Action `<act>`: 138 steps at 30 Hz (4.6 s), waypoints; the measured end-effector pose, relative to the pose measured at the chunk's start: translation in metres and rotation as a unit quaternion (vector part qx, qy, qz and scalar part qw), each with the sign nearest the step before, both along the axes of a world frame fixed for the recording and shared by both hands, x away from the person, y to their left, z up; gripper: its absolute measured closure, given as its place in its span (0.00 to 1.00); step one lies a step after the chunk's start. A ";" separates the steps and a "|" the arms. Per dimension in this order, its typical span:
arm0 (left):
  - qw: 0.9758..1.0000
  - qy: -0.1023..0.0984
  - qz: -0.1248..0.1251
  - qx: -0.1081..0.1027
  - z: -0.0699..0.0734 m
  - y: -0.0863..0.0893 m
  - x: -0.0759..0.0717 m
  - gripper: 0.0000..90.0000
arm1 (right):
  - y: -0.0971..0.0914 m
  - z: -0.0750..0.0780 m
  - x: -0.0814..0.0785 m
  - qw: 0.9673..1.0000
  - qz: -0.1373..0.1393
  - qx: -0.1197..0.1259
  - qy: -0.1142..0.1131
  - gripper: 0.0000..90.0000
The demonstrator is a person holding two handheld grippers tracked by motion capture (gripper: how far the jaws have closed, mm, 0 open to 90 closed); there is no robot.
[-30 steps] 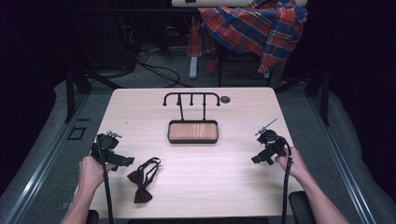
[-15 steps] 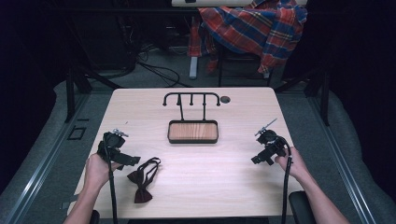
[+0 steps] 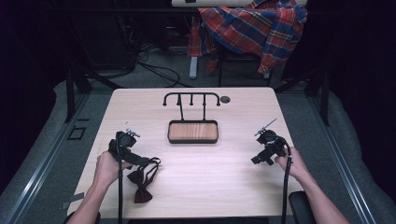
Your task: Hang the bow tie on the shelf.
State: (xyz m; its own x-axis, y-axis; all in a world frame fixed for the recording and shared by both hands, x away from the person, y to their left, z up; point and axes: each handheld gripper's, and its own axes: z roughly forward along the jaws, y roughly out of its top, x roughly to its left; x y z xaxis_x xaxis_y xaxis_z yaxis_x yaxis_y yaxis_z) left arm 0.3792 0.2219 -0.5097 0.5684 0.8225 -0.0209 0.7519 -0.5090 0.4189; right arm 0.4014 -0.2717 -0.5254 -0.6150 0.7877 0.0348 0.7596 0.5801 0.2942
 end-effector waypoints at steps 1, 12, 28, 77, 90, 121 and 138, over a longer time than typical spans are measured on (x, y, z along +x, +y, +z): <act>1.000 0.003 -0.002 -0.001 -0.001 -0.001 0.000 0.01 | 0.000 0.000 0.000 1.000 0.001 0.000 0.001 0.17; 0.999 0.024 -0.035 0.010 -0.008 -0.019 0.003 0.33 | 0.000 0.000 0.001 1.000 0.001 -0.002 0.004 0.17; 0.994 0.049 -0.079 0.048 -0.020 -0.039 0.006 0.72 | 0.000 0.000 0.001 1.000 0.001 -0.007 0.010 0.17; 0.993 0.045 -0.062 0.086 -0.027 -0.032 0.011 0.77 | 0.001 -0.003 0.000 1.000 -0.004 0.002 0.012 0.18; 0.992 0.070 -0.046 0.090 -0.036 -0.023 0.017 0.84 | 0.001 -0.003 0.000 1.000 -0.001 -0.003 0.015 0.18; 0.991 0.111 -0.035 0.062 -0.030 -0.009 0.019 0.70 | 0.002 -0.002 -0.001 1.000 0.000 -0.004 0.014 0.18; 0.989 0.105 -0.064 0.084 -0.033 -0.017 0.013 0.99 | 0.004 -0.002 -0.001 0.999 0.010 -0.023 0.019 0.18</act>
State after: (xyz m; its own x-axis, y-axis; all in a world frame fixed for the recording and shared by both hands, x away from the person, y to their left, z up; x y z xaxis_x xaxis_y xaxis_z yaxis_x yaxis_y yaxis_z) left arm 0.3921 0.2045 -0.5425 0.6656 0.7461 -0.0181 0.7384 -0.6547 0.1614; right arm 0.4006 -0.2678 -0.5270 -0.6288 0.7772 0.0227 0.7586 0.6068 0.2372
